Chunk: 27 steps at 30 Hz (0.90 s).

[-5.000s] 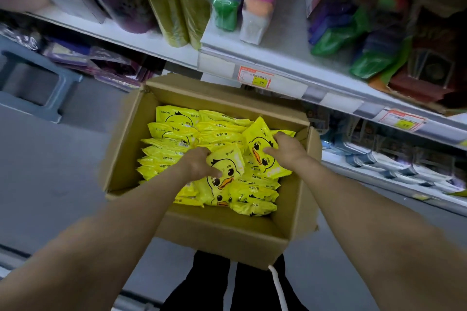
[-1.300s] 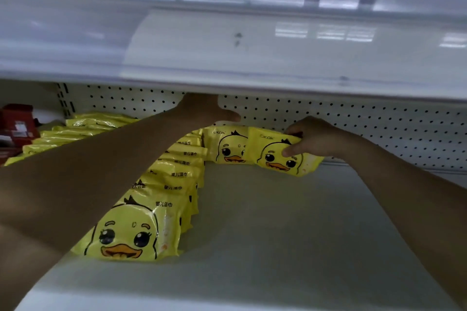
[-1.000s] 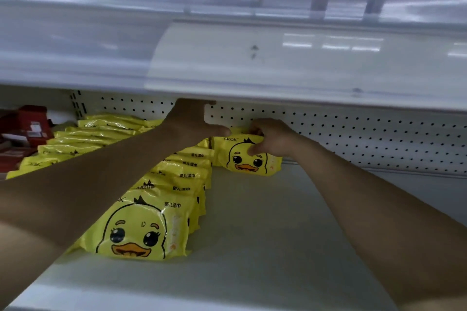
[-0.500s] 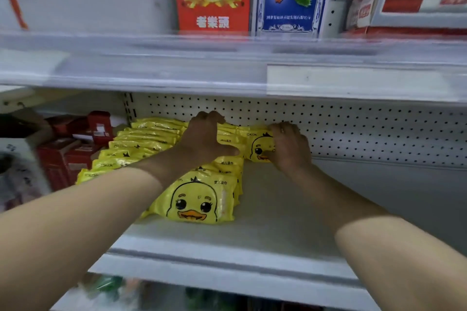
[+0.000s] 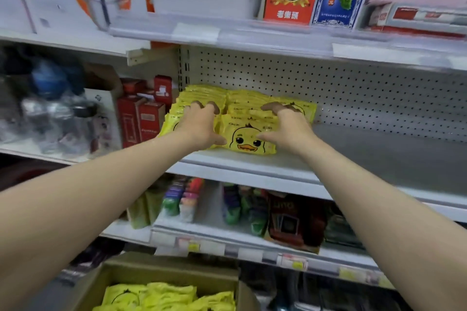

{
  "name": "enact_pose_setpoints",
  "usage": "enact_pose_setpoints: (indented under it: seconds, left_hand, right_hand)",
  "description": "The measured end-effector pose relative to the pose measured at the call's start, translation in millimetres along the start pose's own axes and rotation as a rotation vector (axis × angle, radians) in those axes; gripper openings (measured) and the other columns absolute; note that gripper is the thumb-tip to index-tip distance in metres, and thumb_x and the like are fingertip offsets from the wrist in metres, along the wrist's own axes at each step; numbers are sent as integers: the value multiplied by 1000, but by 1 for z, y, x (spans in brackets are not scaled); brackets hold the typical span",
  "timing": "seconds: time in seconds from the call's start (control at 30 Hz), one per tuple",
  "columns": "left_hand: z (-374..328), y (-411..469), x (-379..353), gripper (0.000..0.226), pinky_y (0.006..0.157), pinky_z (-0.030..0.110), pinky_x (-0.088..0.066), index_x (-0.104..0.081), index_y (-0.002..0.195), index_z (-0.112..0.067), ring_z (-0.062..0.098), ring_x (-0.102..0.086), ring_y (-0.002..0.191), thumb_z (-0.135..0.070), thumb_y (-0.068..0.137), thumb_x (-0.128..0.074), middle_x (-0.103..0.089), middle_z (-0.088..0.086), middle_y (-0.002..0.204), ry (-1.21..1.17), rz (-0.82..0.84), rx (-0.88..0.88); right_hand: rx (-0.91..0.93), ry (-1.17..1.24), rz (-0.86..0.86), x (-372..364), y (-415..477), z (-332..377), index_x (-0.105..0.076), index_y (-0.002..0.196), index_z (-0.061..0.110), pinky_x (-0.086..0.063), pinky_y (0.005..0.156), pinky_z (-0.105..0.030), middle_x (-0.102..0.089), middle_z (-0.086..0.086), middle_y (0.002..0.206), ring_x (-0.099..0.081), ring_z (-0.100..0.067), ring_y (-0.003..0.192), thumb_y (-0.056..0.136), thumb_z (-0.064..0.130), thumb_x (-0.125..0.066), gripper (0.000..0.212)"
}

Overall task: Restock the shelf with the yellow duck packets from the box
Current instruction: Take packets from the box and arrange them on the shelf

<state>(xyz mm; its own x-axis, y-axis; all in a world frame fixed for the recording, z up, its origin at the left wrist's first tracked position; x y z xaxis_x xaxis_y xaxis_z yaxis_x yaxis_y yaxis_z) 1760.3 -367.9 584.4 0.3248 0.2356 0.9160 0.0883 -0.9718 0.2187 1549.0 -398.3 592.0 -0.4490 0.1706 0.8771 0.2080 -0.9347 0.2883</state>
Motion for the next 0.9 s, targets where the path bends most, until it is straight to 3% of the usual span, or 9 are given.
enact_pose_setpoints:
  seconds: [0.13,0.4,0.67,0.9]
  left_hand:
    - [32,-40,-8,76,100,42,-40,-44,135,-22,34,-36,125,-38,72,-83,-37,13,132,-8,24,-12]
    - [91,-106,-81,74,101,49,-42,-47,129,-20,35,-37,124,-42,68,-83,-41,13,128,25,198,39]
    - [166,-179,-191,80,106,44,-37,-42,139,-18,35,-35,130,-44,74,-81,-38,15,138,19,510,234]
    - [215,-230,-268,73,99,45,-44,-46,137,-20,33,-41,127,-42,76,-79,-44,12,134,-55,691,364]
  right_hand:
    - [6,-13,69,-29,-38,22,-47,139,36,-44,97,-40,-50,-6,137,-48,-29,126,77,41,-82,71]
    - [16,-51,275,-123,-104,27,-50,136,32,-49,94,-41,-55,-6,129,-54,-28,119,74,42,-82,70]
    - [-39,-76,656,-247,-171,-5,-50,140,25,-43,101,-35,-52,-11,138,-50,-30,127,79,36,-80,69]
    - [-93,-98,928,-344,-202,-32,-48,141,27,-43,104,-36,-50,-5,145,-49,-27,132,80,42,-78,70]
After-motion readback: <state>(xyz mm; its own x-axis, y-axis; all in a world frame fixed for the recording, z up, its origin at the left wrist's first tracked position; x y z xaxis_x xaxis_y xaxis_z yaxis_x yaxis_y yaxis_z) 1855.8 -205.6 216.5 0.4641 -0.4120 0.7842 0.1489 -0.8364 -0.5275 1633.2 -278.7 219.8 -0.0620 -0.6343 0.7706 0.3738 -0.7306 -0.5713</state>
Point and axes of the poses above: each hand's wrist, its own y-axis towards the middle knuckle, its own x-axis out of the back of the hand, z = x × y, the point moved 2 cm from there along y, towards the middle knuckle
